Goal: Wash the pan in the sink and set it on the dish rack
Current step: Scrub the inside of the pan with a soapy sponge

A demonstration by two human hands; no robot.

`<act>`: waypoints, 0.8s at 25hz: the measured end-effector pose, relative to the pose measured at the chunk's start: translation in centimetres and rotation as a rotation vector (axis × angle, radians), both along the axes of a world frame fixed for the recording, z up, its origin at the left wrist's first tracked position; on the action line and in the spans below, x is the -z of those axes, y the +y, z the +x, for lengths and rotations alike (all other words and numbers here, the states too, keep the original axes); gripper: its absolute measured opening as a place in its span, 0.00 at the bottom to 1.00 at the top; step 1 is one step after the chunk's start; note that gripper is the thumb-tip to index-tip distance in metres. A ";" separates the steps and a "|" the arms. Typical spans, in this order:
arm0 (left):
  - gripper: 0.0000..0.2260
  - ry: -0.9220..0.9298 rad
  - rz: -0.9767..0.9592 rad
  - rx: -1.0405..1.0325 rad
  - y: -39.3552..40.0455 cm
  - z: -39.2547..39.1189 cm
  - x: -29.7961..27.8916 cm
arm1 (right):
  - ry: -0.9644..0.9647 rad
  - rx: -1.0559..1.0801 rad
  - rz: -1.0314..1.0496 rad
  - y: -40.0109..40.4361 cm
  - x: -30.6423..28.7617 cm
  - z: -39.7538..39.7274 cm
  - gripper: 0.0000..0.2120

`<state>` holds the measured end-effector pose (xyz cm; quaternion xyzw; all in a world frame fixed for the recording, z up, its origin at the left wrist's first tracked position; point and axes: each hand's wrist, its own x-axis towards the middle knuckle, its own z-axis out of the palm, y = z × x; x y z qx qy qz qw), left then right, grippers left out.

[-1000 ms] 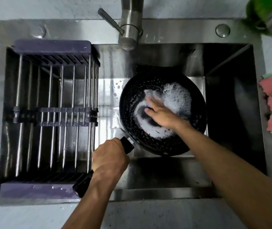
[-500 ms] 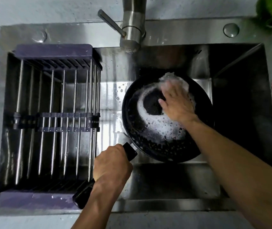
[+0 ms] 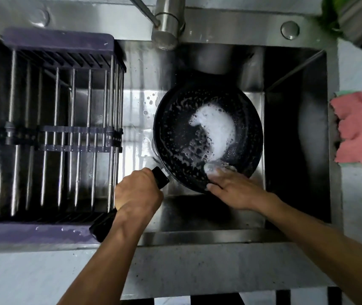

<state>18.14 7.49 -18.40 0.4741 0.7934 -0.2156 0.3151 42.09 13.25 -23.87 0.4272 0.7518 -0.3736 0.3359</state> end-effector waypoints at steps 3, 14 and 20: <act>0.13 0.002 -0.005 -0.009 0.1 0.3 -0.2 | -0.038 0.095 0.150 1.3 0.7 0.0 0.47; 0.13 -0.017 0.006 -0.001 0.0 0.0 0.1 | -0.085 0.321 0.219 8.9 5.4 -5.5 0.34; 0.14 -0.014 -0.025 -0.008 0.1 -0.2 0.4 | 0.331 0.119 -0.069 2.5 5.2 -5.8 0.29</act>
